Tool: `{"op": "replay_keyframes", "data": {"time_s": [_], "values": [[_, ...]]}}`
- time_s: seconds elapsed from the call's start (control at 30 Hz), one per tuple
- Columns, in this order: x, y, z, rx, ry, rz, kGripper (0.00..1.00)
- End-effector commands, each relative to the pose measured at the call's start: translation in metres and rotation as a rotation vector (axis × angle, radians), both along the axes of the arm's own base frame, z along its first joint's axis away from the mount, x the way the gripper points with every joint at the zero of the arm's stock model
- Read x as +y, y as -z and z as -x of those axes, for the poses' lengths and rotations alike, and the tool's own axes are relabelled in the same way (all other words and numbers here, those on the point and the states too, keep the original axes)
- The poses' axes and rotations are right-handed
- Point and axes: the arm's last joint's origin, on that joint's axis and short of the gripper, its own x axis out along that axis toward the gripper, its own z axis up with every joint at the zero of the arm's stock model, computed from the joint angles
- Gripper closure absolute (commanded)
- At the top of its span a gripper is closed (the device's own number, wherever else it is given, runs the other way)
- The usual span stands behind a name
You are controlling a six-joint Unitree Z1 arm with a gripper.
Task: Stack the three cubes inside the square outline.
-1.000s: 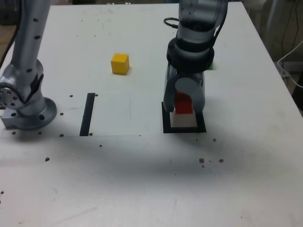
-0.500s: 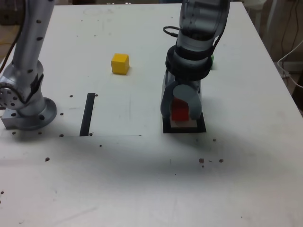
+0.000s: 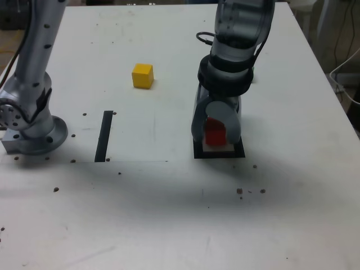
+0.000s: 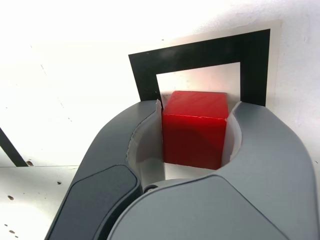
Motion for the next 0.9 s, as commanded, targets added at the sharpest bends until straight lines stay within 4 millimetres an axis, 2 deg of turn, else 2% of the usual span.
{"op": "replay_keyframes", "data": {"time_s": [0.0,0.07,0.2,0.6,0.87], "values": [[0.000,0.003,-0.002,0.002,0.011,0.009,0.18],[-0.001,0.005,-0.002,0.002,0.014,0.012,0.11],[0.000,0.007,-0.002,0.005,0.015,0.011,0.01],[0.000,-0.009,0.004,-0.012,0.016,0.010,0.01],[0.001,-0.033,0.013,-0.037,0.021,0.015,0.01]]}}
